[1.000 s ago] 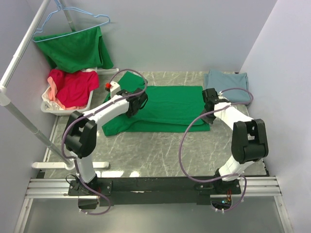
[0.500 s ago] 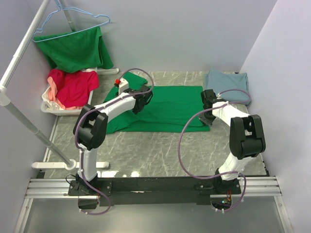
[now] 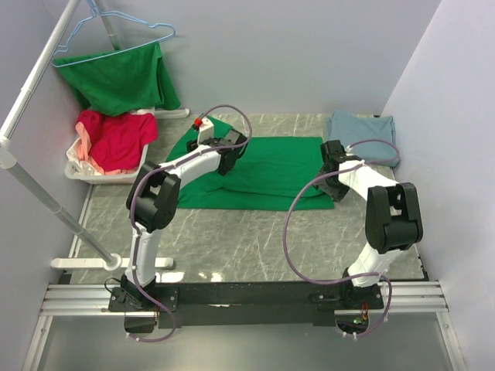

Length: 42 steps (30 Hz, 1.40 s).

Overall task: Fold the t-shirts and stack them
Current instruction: Fold the tshirt

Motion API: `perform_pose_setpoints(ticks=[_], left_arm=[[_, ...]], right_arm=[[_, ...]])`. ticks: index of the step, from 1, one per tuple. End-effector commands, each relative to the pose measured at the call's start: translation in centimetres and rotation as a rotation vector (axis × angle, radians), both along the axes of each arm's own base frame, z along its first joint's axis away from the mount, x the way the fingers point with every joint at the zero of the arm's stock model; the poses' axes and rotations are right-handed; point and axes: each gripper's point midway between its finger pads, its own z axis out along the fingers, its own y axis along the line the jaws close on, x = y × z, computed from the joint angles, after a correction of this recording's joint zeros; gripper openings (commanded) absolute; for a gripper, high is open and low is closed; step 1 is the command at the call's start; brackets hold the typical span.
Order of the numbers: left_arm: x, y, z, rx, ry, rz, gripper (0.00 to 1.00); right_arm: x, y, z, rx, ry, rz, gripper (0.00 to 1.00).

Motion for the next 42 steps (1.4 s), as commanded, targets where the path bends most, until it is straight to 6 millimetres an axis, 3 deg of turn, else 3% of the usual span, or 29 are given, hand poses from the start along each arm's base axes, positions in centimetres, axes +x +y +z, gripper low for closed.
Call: perform_pose_setpoints(ticks=[1,5,9,15,17,21,26,34,42], left_arm=[[1.0,0.7,4.0,-0.01,-0.122,0.041,0.64],[-0.4,1.8,5.4,-0.011,-0.153,0.08,0.7],[-2.0,2.5,5.3,-0.016,-0.11,0.082,0.7],[-4.8,3.1,2.6,-0.056,0.004,0.077,0.69],[-5.6,2.8,0.7,-0.093,0.06,0.051,0.69],[-7.1,2.3,-1.4,-0.138,0.146,0.002,0.61],[-7.9,1.7,-2.3,-0.17,0.205,-0.035,0.54],[-9.4,2.1,-3.9,-0.182,0.273,-0.039,0.52],[-10.7,3.3,-6.3,-0.145,0.365,0.024,0.54]], right_arm=[[0.7,-1.2,3.2,-0.037,-0.095,-0.028,0.75],[0.4,-1.6,4.8,-0.052,-0.147,-0.041,0.75],[0.0,-1.7,5.3,-0.057,-0.16,-0.035,0.74],[-0.5,-0.5,4.9,-0.003,-0.156,0.012,0.73],[-1.0,0.1,4.5,0.01,-0.15,0.03,0.72],[-1.7,1.0,4.0,0.022,-0.137,0.06,0.7],[-1.8,2.2,3.4,0.047,-0.109,0.096,0.68],[-1.8,3.9,2.5,0.052,-0.074,0.14,0.63],[-1.3,4.6,1.6,0.047,-0.051,0.17,0.47]])
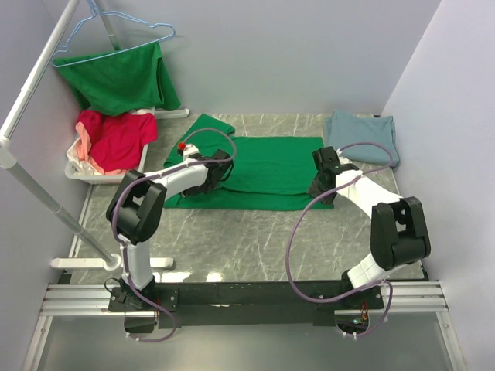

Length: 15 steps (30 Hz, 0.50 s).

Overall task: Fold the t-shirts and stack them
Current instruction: Fold the tshirt

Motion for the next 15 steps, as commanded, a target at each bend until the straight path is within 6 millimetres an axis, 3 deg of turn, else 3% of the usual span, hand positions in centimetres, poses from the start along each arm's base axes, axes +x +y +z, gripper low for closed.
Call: perform_pose_setpoints(ticks=[1,8,15], left_arm=[[-1.1,1.0,-1.4,0.008,0.074,0.038,0.55],[-2.4,2.8,-3.5,0.025,0.153,0.076,0.59],[-2.5,4.0,-3.7,0.019,0.165,0.099,0.6]], right_arm=[[1.7,0.7,0.1,-0.003,-0.01,0.027,0.46],[4.2,1.4,-1.1,-0.006,0.027,0.041,0.44],[6.8,1.4,-1.4,-0.024,0.028,0.026,0.43]])
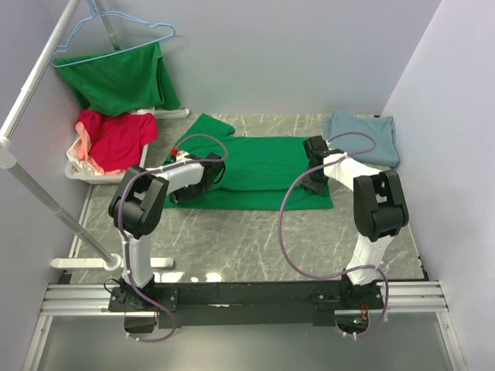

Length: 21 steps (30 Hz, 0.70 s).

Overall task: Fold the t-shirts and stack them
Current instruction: Fold the tshirt

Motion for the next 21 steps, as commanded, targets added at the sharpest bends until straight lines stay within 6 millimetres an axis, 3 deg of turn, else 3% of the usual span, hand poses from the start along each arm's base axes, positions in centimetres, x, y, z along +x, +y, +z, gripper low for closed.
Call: perform_pose_setpoints(ticks=[1,5,10,13,17,21], left_arm=[[-0.9,1.2,-0.6,-0.006,0.039,0.03,0.6],[-0.9,1.8,-0.5,-0.016,0.04,0.047,0.61],[-0.6,2.1,-0.4,-0.016,0.037,0.062,0.61],[-0.1,1.7,0.3,-0.031,0.014,0.054,0.6],[0.5,1.7,3.2,-0.06,-0.075,0.055,0.6],[0.4,1.7,4.5,-0.093,-0.13,0.051,0.61]], right_arm=[[2.1,-0.3,1.5,-0.021,-0.042,-0.013,0.43],[3.4,-1.7,2.0,-0.043,-0.046,-0.05,0.44],[3.2,-3.4,2.0,-0.088,-0.025,-0.076,0.44],[2.5,-3.6,3.1,-0.083,-0.064,-0.072,0.44],[0.5,-3.5,3.8,-0.077,-0.088,-0.056,0.45],[-1.0,-2.8,5.3,-0.07,-0.126,-0.032,0.47]])
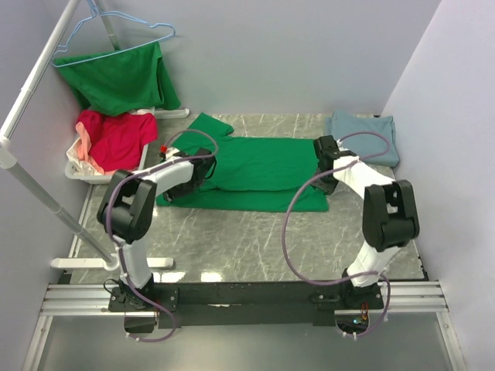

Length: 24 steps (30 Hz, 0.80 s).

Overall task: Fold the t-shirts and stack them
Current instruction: Fold the tshirt

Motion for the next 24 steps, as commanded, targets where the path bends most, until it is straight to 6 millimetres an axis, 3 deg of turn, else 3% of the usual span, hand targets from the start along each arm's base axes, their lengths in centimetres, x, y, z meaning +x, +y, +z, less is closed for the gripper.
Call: perform_pose_setpoints(ticks=[1,6,13,20,24], left_arm=[[0.2,-0.1,3.3,-0.055,-0.098,0.005,0.61],[-0.3,-0.2,2.2,-0.072,-0.074,-0.002,0.61],[-0.6,-0.3,1.7,-0.084,-0.069,-0.007,0.62],[-0.5,0.4,1.1,-0.093,-0.057,0.012,0.62],[-0.4,1.1,0.9,-0.093,-0.059,0.034,0.62]], right_arm=[[-0.6,0.9,3.4,-0.006,-0.102,0.038,0.47],[-2.0,3.3,3.4,0.032,-0.107,0.098,0.49],[-2.8,5.5,0.6,0.085,-0.05,0.157,0.49],[-2.8,6.0,-3.2,0.099,0.013,0.187,0.47],[-2.7,5.6,-3.3,0.08,0.005,0.187,0.46]])
